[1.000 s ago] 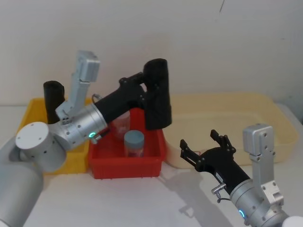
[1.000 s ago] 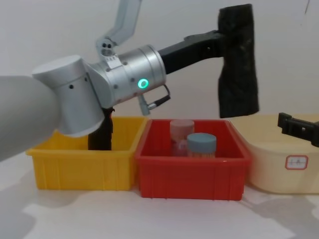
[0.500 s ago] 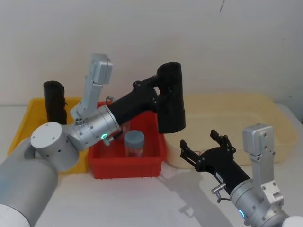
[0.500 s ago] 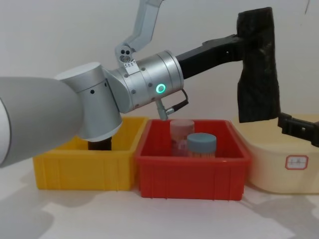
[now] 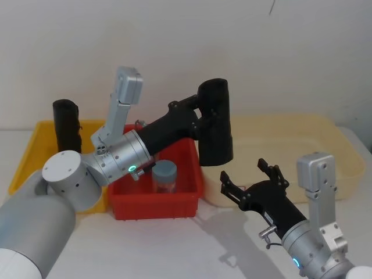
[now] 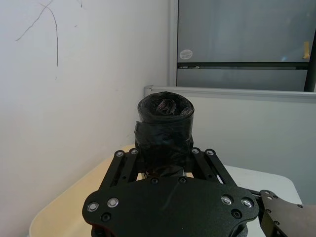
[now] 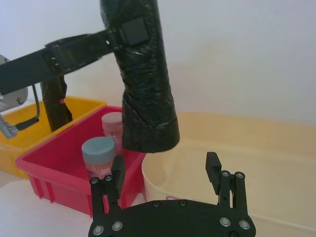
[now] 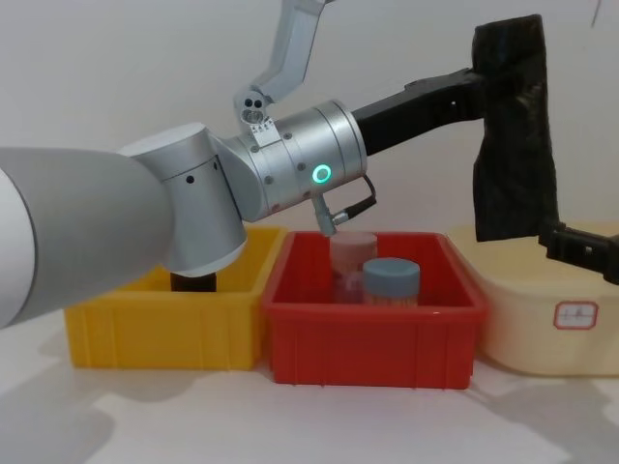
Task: Pick up the garbage bag with the one hand and transfer it to the other hand.
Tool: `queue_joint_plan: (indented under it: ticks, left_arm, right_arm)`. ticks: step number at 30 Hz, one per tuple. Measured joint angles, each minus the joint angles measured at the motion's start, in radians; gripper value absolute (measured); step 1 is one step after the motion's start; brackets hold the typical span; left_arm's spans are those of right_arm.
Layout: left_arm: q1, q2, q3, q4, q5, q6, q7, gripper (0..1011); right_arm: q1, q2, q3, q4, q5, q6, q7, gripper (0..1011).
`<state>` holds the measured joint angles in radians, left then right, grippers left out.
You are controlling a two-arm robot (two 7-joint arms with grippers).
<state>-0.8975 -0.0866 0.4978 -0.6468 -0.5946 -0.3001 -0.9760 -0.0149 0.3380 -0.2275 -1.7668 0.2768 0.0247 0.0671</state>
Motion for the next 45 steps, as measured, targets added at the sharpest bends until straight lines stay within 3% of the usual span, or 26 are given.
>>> queue_joint_plan:
  ticks: [22, 45]
  left_arm:
    - [-0.004, -0.005, 0.003, 0.010, -0.005, 0.000, -0.008, 383]
    - [-0.005, -0.007, 0.004, 0.011, -0.005, 0.000, -0.009, 383]
  right_arm:
    - [0.045, 0.004, -0.053, 0.036, -0.138, -0.097, 0.012, 999]
    - [0.139, -0.043, -0.068, 0.146, -0.197, -0.103, 0.016, 1000]
